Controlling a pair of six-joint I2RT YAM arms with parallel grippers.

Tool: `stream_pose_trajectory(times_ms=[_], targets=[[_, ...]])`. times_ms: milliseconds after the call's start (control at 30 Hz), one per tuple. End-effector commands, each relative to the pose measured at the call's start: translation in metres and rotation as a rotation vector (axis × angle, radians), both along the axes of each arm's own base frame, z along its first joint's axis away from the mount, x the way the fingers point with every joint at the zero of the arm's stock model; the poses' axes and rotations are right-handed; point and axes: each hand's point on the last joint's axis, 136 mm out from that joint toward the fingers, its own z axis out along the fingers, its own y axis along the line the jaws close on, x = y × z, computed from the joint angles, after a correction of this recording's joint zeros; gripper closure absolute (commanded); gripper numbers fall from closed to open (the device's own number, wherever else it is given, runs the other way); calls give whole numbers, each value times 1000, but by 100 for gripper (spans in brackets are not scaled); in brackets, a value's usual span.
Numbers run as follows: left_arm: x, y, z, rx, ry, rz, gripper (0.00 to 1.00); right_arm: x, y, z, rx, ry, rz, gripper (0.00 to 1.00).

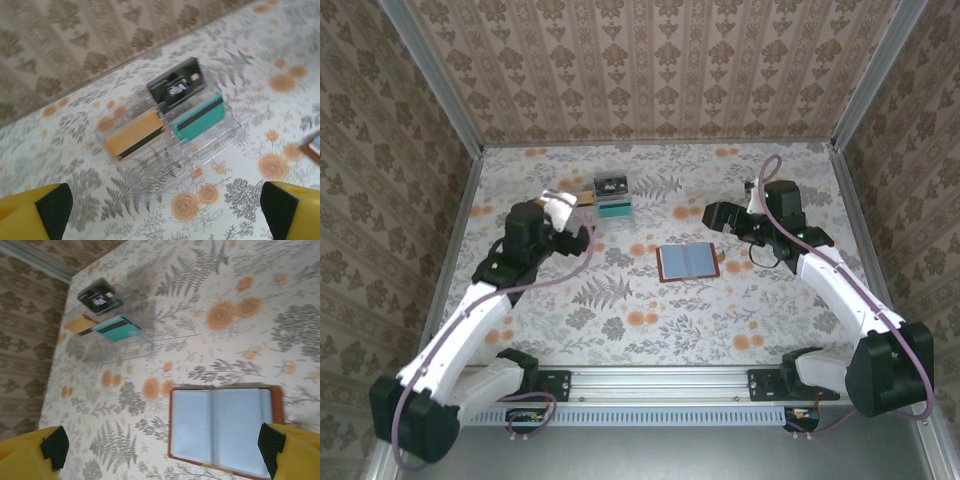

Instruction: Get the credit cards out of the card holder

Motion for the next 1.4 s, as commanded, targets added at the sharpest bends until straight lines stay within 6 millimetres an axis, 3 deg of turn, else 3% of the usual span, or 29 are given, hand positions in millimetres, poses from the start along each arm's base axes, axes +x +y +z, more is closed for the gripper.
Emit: stream_pose_trajectory(times_ms=[0,233,400,500,700,900,1067,1200,1367], targets=[[-10,28,-6,-189,17,215,0,-2,-29,-5,-131,-8,-113,0],[-32,76,-52,-194,79,460,0,1,-96,-21,-475,-87,-329,0],[-22,86,-77,-140,111,507,0,9,-132,-24,-706,-209,-429,0],[-10,110,-94,-80,151,629,0,17,-144,-29,-801,-265,-469,0],[34,143,-110,-83,217,716,0,45,-150,-55,-841,-265,-478,0],[68,159,-131,-23,182,686,0,65,-147,-77,-864,-291,-436,0],[80,152,-134,-60,55,601,0,68,-148,-93,-777,-318,-403,0],[89,147,-125,-90,-45,537,0,64,-146,-93,-740,-348,-387,0],[92,127,-144,-124,-68,396,0,56,-144,-95,-673,-407,-369,0]])
